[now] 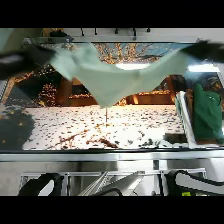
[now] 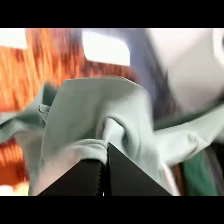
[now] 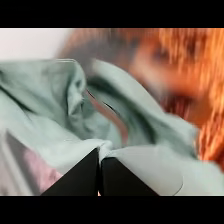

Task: Fold the shirts.

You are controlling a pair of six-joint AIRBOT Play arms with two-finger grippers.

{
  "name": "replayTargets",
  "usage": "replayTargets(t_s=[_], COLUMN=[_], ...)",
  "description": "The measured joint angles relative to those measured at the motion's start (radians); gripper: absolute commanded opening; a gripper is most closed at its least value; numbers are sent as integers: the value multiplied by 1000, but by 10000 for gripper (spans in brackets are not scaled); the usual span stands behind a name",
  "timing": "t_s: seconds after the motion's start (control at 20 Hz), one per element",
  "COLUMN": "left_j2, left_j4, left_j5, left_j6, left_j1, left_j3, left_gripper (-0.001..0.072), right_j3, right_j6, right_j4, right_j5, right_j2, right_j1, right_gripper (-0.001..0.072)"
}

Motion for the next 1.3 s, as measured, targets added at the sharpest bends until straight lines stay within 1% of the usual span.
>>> replayTargets(t_s=[0.15,0.3,0.4,0.5,0.7,0.8,0.9,0.95,1.0,1.1,1.2,1.3], left_j2=[130,223,259,270,220,167,98,55,12,-97,-230,-376], left_j4=[-19,-26,-29,-72,-283,-349,-367,-354,-317,-217,-118,-65], left_j5=[-33,-51,-75,-99,-148,-177,-168,-137,-97,24,152,265], left_j6=[-8,-13,-15,-12,78,115,169,200,224,260,280,294], left_j1=[192,389,502,573,627,613,533,469,401,253,138,70], left_j3=[190,315,361,369,271,186,73,11,-45,-137,-195,-203], left_gripper=[17,17,16,16,16,16,16,16,16,16,16,16], right_j3=[140,241,273,286,246,176,88,47,11,-31,-51,-53], right_j6=[1,-22,-43,-60,-79,-89,-103,-109,-113,-117,-119,-121], right_j4=[122,174,191,195,247,241,146,78,0,-135,-222,-267], right_j5=[-76,-159,-189,-197,-159,-146,-175,-203,-239,-320,-423,-513], right_j2=[115,200,233,236,177,129,63,22,-30,-149,-278,-394], right_j1=[-120,-177,-193,-201,-193,-130,-2,73,153,279,352,389], right_gripper=[18,17,17,16,16,16,16,17,17,17,17,19])
